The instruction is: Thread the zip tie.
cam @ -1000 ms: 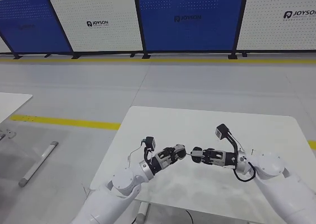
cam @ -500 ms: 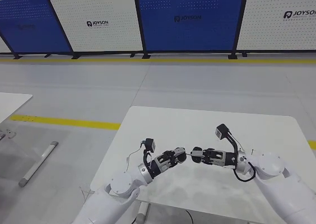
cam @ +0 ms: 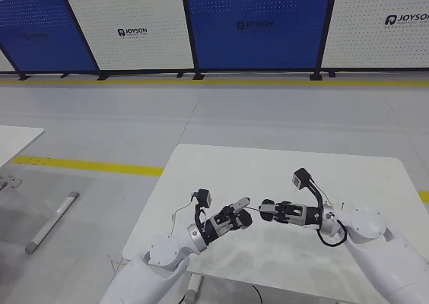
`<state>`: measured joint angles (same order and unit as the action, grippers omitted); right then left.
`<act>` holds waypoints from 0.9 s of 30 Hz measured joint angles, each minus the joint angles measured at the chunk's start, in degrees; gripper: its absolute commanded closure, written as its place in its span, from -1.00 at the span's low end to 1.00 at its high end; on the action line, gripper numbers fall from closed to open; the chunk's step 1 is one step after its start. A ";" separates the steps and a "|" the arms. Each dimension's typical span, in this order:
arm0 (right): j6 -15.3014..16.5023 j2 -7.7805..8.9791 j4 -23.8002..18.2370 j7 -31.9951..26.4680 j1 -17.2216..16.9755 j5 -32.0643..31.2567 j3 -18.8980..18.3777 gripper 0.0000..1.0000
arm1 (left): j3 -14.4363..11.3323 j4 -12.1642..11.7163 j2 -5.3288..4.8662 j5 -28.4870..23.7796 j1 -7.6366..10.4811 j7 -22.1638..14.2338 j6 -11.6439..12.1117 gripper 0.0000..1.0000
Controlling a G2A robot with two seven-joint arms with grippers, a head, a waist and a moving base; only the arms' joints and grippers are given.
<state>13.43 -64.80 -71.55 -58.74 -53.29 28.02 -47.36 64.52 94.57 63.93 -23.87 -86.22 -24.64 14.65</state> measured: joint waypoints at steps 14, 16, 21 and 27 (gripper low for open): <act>0.00 0.00 0.00 0.00 0.00 0.00 0.00 1.00 | -0.04 0.06 0.00 0.24 -0.17 -0.67 0.63 1.00; 0.00 0.00 0.00 0.00 0.00 0.00 0.00 1.00 | 0.00 0.07 -0.01 0.21 -0.21 -0.69 0.66 1.00; 0.00 0.00 0.00 0.00 0.00 0.00 0.00 1.00 | 0.04 0.09 0.00 0.02 -0.27 -0.57 0.69 1.00; -0.96 -0.01 -1.02 0.36 -0.52 -1.07 0.26 -1.00 | 0.08 0.28 0.03 0.19 -0.37 -0.11 0.76 1.00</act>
<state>12.47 -64.81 -72.57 -58.38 -53.81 26.96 -47.10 64.61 94.85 63.96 -23.67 -86.60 -24.75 15.41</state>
